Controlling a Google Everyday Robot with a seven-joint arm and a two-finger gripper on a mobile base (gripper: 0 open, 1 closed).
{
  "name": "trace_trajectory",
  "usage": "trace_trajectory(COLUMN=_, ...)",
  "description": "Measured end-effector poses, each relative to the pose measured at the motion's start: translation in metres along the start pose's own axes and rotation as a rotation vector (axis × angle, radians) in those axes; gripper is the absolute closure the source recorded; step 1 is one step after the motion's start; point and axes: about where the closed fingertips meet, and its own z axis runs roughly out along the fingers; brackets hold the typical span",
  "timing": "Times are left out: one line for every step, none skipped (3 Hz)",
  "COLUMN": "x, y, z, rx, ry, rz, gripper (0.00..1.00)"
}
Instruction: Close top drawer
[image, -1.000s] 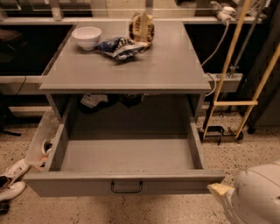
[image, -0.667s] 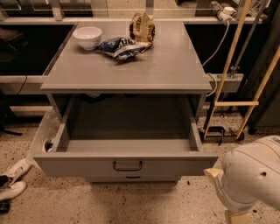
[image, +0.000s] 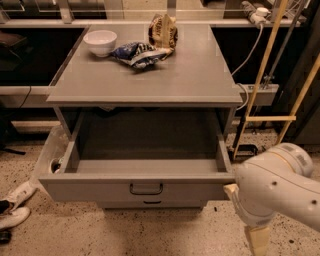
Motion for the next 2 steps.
trace_trajectory(x=0.001, y=-0.021, z=0.013, rx=-0.025, ry=0.021, rz=-0.01, gripper=0.0)
trace_trajectory(x=0.003, y=-0.061, z=0.017, rx=-0.043, ry=0.04, rz=-0.009, gripper=0.0)
